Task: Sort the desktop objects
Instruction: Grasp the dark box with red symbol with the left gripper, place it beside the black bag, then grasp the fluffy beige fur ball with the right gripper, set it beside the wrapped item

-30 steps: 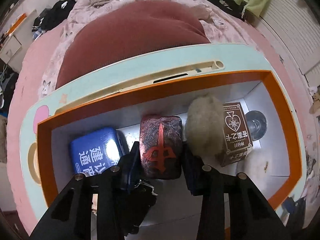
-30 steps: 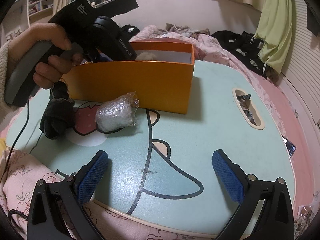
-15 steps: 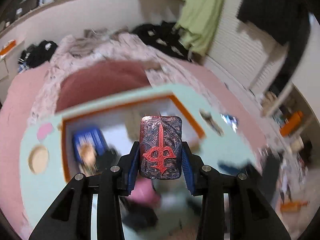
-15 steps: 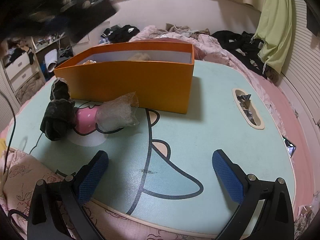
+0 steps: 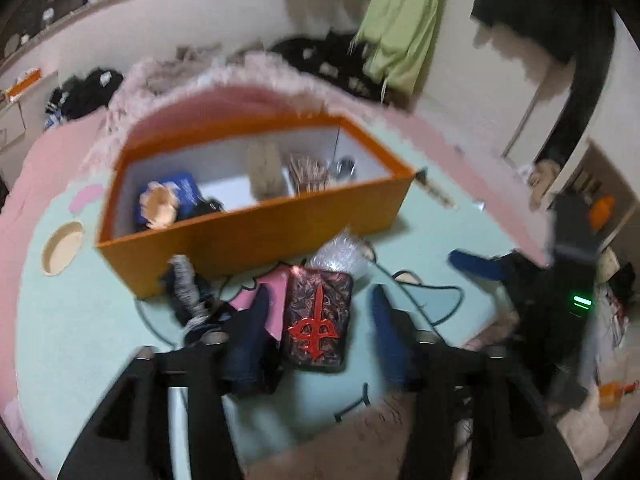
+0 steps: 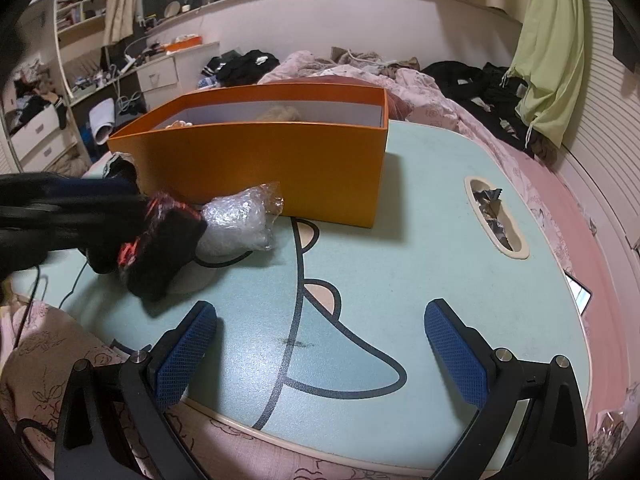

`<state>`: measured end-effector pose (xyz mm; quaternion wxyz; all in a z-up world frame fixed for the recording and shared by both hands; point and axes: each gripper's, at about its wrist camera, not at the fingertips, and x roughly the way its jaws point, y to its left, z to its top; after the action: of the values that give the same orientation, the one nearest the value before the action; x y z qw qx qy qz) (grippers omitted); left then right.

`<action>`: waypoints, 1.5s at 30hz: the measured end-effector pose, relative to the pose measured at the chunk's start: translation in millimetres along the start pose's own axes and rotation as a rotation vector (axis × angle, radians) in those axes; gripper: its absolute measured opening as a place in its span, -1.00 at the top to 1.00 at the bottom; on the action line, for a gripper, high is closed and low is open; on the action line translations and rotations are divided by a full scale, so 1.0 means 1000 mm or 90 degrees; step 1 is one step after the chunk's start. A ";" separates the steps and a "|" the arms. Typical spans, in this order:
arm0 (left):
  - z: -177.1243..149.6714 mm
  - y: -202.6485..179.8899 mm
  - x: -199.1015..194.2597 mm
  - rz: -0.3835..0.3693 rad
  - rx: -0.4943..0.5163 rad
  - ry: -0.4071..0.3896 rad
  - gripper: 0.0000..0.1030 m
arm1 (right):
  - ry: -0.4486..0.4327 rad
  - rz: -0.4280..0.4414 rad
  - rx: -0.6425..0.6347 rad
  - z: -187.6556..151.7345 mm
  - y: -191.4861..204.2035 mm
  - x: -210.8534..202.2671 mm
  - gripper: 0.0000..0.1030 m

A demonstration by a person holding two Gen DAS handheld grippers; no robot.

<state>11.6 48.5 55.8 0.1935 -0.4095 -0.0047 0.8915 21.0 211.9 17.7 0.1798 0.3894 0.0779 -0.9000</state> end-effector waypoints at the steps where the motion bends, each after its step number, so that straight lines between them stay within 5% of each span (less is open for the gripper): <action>1: -0.005 0.001 -0.015 0.009 0.000 -0.026 -0.57 | 0.000 0.000 0.000 0.000 0.000 0.000 -1.00; 4: -0.024 0.005 -0.036 0.048 0.013 -0.052 -0.58 | 0.000 0.000 0.000 0.000 -0.001 0.000 -1.00; 8: -0.047 0.006 -0.033 0.137 0.063 -0.026 -0.58 | 0.000 0.000 0.000 0.000 -0.001 0.000 -1.00; 11: -0.060 0.010 -0.009 0.157 0.078 0.021 -0.58 | 0.000 0.000 0.000 -0.001 -0.001 0.000 -1.00; 15: -0.057 0.033 0.012 0.121 -0.010 0.068 -1.00 | -0.001 -0.002 0.000 0.000 -0.002 0.000 -1.00; 24: -0.056 0.037 0.002 0.128 -0.021 0.051 -0.99 | -0.002 0.001 0.006 0.000 -0.004 0.000 -1.00; 26: -0.059 0.035 0.008 0.125 -0.022 0.052 -0.99 | -0.005 0.034 0.027 0.004 -0.011 -0.004 -0.84; 29: -0.060 0.033 0.017 0.126 -0.024 0.053 -0.99 | -0.024 0.112 0.078 0.028 -0.022 -0.015 -0.67; 33: -0.060 0.032 0.020 0.127 -0.025 0.053 -0.99 | -0.056 0.109 0.061 0.084 -0.010 -0.028 -0.57; 39: -0.061 0.032 0.020 0.128 -0.027 0.051 -0.99 | 0.049 0.111 0.058 0.174 0.025 0.041 -0.17; 41: -0.062 0.033 0.020 0.128 -0.028 0.048 -0.99 | 0.101 0.093 0.064 0.186 0.029 0.073 0.09; 45: -0.063 0.034 0.019 0.128 -0.029 0.047 -0.99 | 0.176 0.077 0.075 0.196 0.036 0.120 0.15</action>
<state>34.5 14.5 -5.4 0.0938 -0.4447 0.0236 0.8905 -173.3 92.2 64.4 0.1979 0.5232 0.0254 -0.8285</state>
